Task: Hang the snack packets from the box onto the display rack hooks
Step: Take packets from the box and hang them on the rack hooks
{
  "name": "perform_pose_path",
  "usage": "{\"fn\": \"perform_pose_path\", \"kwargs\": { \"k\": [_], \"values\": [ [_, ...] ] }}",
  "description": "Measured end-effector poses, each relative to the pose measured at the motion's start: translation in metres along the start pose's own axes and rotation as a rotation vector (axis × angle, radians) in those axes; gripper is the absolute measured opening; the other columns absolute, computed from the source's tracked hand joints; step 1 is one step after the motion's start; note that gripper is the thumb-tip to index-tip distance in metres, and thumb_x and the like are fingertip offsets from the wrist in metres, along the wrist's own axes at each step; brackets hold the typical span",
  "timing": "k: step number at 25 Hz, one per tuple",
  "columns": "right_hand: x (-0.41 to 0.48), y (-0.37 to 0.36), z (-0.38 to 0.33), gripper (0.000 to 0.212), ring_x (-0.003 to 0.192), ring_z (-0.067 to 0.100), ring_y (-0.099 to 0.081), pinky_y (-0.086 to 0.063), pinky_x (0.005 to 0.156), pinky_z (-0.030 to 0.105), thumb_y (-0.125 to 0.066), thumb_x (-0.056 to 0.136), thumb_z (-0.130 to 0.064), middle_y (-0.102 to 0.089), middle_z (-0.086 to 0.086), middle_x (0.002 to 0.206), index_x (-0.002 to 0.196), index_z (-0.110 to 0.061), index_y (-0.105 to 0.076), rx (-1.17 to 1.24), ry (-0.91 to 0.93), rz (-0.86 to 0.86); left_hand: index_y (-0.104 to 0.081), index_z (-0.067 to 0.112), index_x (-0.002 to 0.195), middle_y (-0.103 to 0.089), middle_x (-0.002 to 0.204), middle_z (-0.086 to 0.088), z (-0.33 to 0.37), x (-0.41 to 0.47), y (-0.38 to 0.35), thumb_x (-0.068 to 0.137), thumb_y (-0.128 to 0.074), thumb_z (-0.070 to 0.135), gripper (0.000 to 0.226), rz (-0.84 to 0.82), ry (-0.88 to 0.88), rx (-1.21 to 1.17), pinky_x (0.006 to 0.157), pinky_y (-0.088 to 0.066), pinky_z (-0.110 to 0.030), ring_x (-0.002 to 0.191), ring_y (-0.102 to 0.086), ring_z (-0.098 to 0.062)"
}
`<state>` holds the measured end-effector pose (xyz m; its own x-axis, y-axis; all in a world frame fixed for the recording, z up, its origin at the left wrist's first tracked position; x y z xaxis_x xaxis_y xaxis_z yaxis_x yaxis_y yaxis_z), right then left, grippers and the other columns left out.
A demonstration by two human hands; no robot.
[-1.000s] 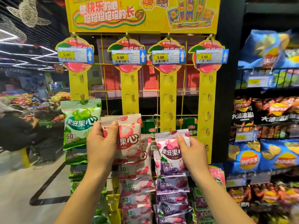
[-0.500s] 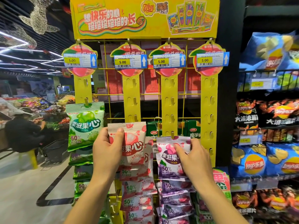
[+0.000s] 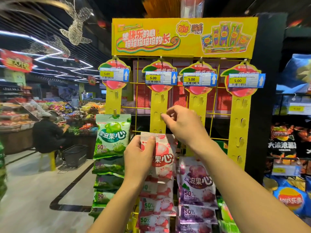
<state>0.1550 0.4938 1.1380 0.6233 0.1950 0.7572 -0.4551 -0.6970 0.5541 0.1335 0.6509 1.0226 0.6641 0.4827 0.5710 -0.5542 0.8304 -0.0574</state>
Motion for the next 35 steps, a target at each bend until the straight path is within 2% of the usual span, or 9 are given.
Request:
{"fn": "perform_pose_path", "kwargs": {
  "k": [5, 9, 12, 15, 18, 22, 25, 28, 35],
  "values": [
    [0.028, -0.012, 0.011, 0.028, 0.073, 0.015, -0.067, -0.058, 0.073, 0.039, -0.066, 0.094, -0.042, -0.069, -0.005, 0.073, 0.083, -0.018, -0.075, 0.079, -0.044, -0.053, -0.067, 0.017, 0.083, -0.075, 0.076, -0.002, 0.009, 0.016, -0.001, 0.099, -0.068, 0.036, 0.025, 0.009, -0.008, -0.019, 0.067, -0.059, -0.043, 0.072, -0.072, -0.016],
    [0.032, -0.013, 0.011, 0.027, 0.072, 0.013, -0.066, -0.056, 0.066, 0.034, -0.068, 0.093, -0.041, -0.068, -0.006, 0.072, 0.081, -0.017, -0.077, 0.050, -0.022, -0.057, -0.061, 0.009, 0.080, -0.069, 0.075, -0.013, 0.013, 0.029, -0.002, 0.098, -0.068, 0.037, 0.034, 0.021, -0.031, 0.003, 0.060, -0.054, -0.047, 0.064, -0.065, -0.020],
    [0.031, -0.011, 0.013, 0.027, 0.059, 0.010, -0.063, -0.049, 0.058, 0.028, -0.069, 0.093, -0.038, -0.064, -0.009, 0.061, 0.079, -0.016, -0.076, 0.073, -0.032, -0.057, -0.062, 0.010, 0.077, -0.067, 0.073, -0.013, 0.013, 0.035, -0.006, 0.097, -0.070, 0.037, 0.034, 0.039, -0.052, 0.042, 0.060, -0.051, -0.049, 0.065, -0.063, -0.028],
    [0.030, -0.010, 0.012, 0.027, 0.053, 0.011, -0.062, -0.057, 0.061, 0.034, -0.070, 0.093, -0.037, -0.063, -0.008, 0.057, 0.079, -0.014, -0.076, 0.089, -0.022, -0.048, -0.054, 0.012, 0.069, -0.056, 0.060, -0.004, 0.011, 0.039, -0.011, 0.096, -0.072, 0.037, 0.040, 0.045, -0.055, 0.090, 0.053, -0.039, -0.038, 0.054, -0.047, -0.014],
    [0.029, -0.010, 0.011, 0.027, 0.051, 0.012, -0.066, -0.060, 0.060, 0.038, -0.071, 0.092, -0.037, -0.066, -0.005, 0.055, 0.077, -0.015, -0.076, 0.119, -0.033, -0.043, -0.045, 0.019, 0.063, -0.048, 0.057, 0.005, 0.008, 0.040, -0.012, 0.094, -0.073, 0.037, 0.046, 0.060, -0.057, 0.148, 0.052, -0.031, -0.035, 0.054, -0.041, -0.014],
    [0.027, -0.011, 0.010, 0.027, 0.053, 0.012, -0.066, -0.060, 0.059, 0.039, -0.071, 0.092, -0.038, -0.066, -0.004, 0.055, 0.077, -0.016, -0.077, 0.120, -0.034, -0.016, -0.048, 0.020, 0.064, -0.055, 0.063, 0.000, 0.001, 0.038, -0.013, 0.094, -0.073, 0.041, 0.044, 0.065, -0.066, 0.179, 0.056, -0.034, -0.035, 0.060, -0.047, -0.019],
    [0.026, -0.012, 0.010, 0.026, 0.055, 0.009, -0.064, -0.052, 0.051, 0.028, -0.070, 0.092, -0.038, -0.065, -0.007, 0.059, 0.081, -0.016, -0.077, 0.118, -0.045, -0.016, -0.049, 0.023, 0.064, -0.059, 0.065, 0.000, -0.001, 0.034, -0.012, 0.094, -0.072, 0.042, 0.043, 0.064, -0.064, 0.222, 0.058, -0.039, -0.038, 0.064, -0.054, -0.023],
    [0.026, -0.012, 0.011, 0.025, 0.055, 0.005, -0.063, -0.043, 0.050, 0.020, -0.070, 0.093, -0.038, -0.066, -0.007, 0.060, 0.083, -0.016, -0.077, 0.113, -0.047, -0.026, -0.056, 0.021, 0.068, -0.063, 0.066, 0.003, -0.003, 0.028, -0.013, 0.095, -0.072, 0.042, 0.037, 0.045, -0.054, 0.236, 0.059, -0.045, -0.040, 0.065, -0.059, -0.019],
    [0.025, -0.012, 0.010, 0.028, 0.054, 0.005, -0.063, -0.046, 0.055, 0.023, -0.068, 0.094, -0.039, -0.067, -0.007, 0.057, 0.082, -0.016, -0.078, 0.107, -0.047, -0.018, -0.059, 0.014, 0.078, -0.064, 0.064, -0.003, -0.006, 0.012, -0.010, 0.097, -0.068, 0.045, 0.037, 0.023, -0.050, 0.243, 0.060, -0.048, -0.046, 0.061, -0.059, -0.021]
  ]
}}
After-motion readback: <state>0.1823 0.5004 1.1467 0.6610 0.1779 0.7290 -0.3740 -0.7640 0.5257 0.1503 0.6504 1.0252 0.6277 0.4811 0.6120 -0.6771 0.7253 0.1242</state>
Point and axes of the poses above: each hand's wrist, its own x-axis towards the middle knuckle, its own y-axis out of the back of the hand, z = x × y, the point moved 7 cm from there along x, towards the middle knuckle
